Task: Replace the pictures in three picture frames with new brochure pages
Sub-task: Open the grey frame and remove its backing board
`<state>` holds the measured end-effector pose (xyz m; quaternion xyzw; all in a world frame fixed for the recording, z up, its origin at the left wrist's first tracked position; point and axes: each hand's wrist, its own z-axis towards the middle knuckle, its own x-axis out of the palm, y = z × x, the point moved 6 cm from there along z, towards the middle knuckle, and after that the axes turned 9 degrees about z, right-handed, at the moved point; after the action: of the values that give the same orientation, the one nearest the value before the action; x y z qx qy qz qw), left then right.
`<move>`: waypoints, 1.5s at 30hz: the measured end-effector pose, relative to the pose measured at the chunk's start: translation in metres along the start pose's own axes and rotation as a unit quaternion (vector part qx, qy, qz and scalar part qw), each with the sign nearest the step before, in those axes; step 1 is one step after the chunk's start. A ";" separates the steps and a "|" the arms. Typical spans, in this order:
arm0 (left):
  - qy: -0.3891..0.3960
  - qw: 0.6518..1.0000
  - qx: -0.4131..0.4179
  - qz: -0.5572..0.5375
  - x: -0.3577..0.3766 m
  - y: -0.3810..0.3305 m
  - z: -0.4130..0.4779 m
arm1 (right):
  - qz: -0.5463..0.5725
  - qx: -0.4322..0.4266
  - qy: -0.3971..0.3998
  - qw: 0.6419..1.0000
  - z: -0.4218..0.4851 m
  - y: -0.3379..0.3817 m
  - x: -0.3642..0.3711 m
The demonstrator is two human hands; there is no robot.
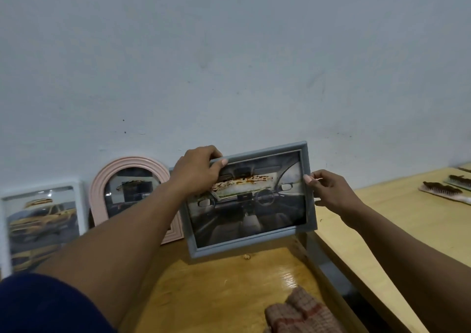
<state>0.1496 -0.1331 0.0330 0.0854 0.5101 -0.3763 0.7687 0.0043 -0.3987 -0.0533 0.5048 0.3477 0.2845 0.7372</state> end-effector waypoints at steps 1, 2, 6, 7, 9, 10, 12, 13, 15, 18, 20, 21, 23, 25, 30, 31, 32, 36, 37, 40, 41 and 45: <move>0.011 1.000 -0.010 -0.017 -0.007 0.003 -0.005 | 0.005 -0.007 0.008 1.000 -0.006 0.010 0.000; 0.019 0.999 -0.021 -0.029 -0.013 0.006 -0.012 | 0.003 -0.016 0.014 1.000 -0.012 0.018 0.001; 0.052 0.995 -0.071 -0.051 -0.032 0.026 -0.049 | -0.009 -0.033 0.034 0.999 -0.035 0.054 0.013; 0.061 0.993 -0.081 -0.059 -0.036 0.033 -0.061 | -0.016 -0.034 0.044 0.998 -0.042 0.064 0.018; 0.079 0.988 -0.105 -0.075 -0.041 0.048 -0.087 | -0.045 -0.042 0.072 0.996 -0.054 0.084 0.031; 0.088 0.985 -0.121 -0.085 -0.043 0.056 -0.102 | -0.061 -0.046 0.092 0.993 -0.061 0.093 0.040; 0.106 0.975 -0.154 -0.116 -0.045 0.071 -0.130 | -0.081 -0.036 0.138 0.986 -0.075 0.110 0.057; 0.113 0.970 -0.171 -0.131 -0.045 0.077 -0.143 | -0.087 -0.028 0.162 0.983 -0.082 0.119 0.066; 0.125 0.957 -0.205 -0.163 -0.044 0.090 -0.164 | -0.126 -0.036 0.193 0.973 -0.090 0.144 0.083; 0.125 0.934 -0.241 -0.234 -0.051 0.094 -0.182 | -0.261 -0.084 0.211 0.938 -0.096 0.190 0.111; 0.102 0.930 -0.241 -0.257 -0.063 0.094 -0.180 | -0.328 -0.099 0.216 0.914 -0.100 0.216 0.131; 0.093 0.927 -0.239 -0.273 -0.072 0.092 -0.177 | -0.348 -0.103 0.218 0.906 -0.104 0.229 0.141; 0.082 0.909 -0.243 -0.327 -0.089 0.086 -0.171 | -0.373 -0.121 0.217 0.894 -0.117 0.253 0.162; 0.081 0.891 -0.241 -0.376 -0.106 0.081 -0.165 | -0.382 -0.142 0.219 0.886 -0.131 0.274 0.186; 0.099 0.885 -0.272 -0.364 -0.137 0.100 -0.168 | -0.214 -0.022 0.311 0.926 -0.161 0.284 0.240; 0.100 0.885 -0.283 -0.355 -0.142 0.107 -0.173 | -0.170 0.007 0.332 0.928 -0.166 0.279 0.248; 0.101 0.880 -0.297 -0.357 -0.146 0.116 -0.178 | -0.143 0.023 0.348 0.926 -0.169 0.272 0.255; 0.089 0.842 -0.336 -0.412 -0.160 0.143 -0.201 | -0.109 0.041 0.373 0.920 -0.177 0.234 0.271; 0.078 0.834 -0.349 -0.421 -0.162 0.150 -0.205 | -0.104 0.047 0.369 0.922 -0.176 0.222 0.272; 0.037 0.841 -0.384 -0.379 -0.170 0.164 -0.219 | -0.132 0.057 0.345 0.927 -0.171 0.176 0.273; 0.020 0.845 -0.392 -0.364 -0.170 0.167 -0.224 | -0.151 0.056 0.333 0.929 -0.168 0.157 0.273; -0.004 0.839 -0.408 -0.361 -0.146 0.182 -0.241 | -0.256 0.048 0.285 0.922 -0.158 0.080 0.260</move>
<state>0.0682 0.1907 -0.0009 -0.4278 0.6087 -0.3855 0.5457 0.0272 -0.0856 -0.0758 0.3307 0.6737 0.2011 0.6296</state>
